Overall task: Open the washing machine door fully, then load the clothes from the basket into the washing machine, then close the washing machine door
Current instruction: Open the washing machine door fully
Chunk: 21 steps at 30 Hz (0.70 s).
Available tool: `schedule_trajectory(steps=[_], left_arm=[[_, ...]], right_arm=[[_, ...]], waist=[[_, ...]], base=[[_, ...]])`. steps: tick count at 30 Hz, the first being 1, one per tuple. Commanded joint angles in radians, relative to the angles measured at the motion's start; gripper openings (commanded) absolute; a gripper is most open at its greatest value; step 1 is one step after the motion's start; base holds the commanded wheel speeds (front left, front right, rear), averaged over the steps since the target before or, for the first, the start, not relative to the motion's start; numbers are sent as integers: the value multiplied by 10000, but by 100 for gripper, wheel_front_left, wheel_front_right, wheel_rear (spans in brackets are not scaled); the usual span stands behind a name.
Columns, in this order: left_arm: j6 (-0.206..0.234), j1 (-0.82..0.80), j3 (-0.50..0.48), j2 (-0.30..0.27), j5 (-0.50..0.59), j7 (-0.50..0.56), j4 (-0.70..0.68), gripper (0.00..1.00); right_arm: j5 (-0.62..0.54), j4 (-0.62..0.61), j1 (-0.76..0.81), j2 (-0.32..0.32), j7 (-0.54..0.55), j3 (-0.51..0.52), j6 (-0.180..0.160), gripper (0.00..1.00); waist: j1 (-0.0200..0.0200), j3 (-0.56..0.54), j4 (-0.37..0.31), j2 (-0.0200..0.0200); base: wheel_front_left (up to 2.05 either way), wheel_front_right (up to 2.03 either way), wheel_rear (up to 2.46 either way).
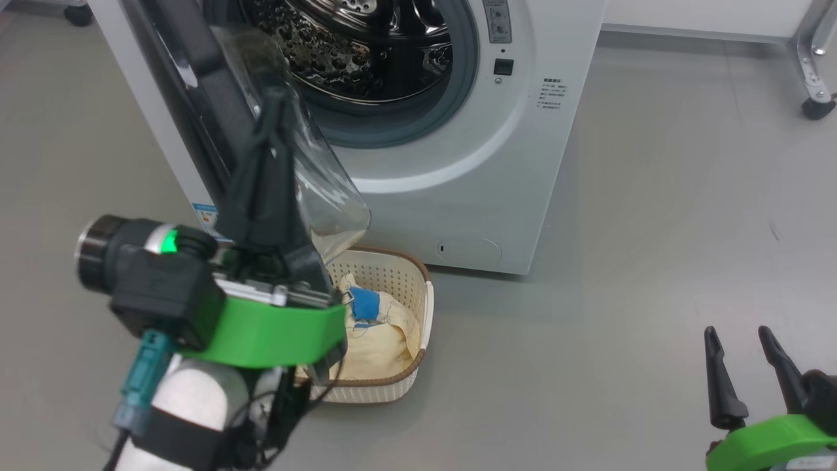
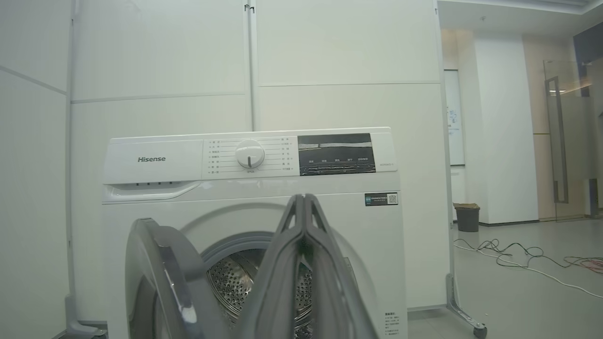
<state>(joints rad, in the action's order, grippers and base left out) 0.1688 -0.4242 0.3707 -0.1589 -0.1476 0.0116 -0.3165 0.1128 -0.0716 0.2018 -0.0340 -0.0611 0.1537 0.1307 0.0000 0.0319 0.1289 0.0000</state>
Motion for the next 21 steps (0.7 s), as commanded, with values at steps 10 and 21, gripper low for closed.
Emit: schedule_trajectory(steps=[10, 21], left_arm=[[96, 898, 1132, 673, -856, 1149, -510, 0], [651, 1791, 738, 891, -1925, 795, 1372, 0]], right_arm=[[49, -211, -262, -162, 16, -298, 0, 100], [156, -52, -238, -162, 19, -335, 0, 100]], waist=[[0, -108, -182, 0], [0, -150, -265, 0]], base=[[0, 0, 0], [0, 0, 0]])
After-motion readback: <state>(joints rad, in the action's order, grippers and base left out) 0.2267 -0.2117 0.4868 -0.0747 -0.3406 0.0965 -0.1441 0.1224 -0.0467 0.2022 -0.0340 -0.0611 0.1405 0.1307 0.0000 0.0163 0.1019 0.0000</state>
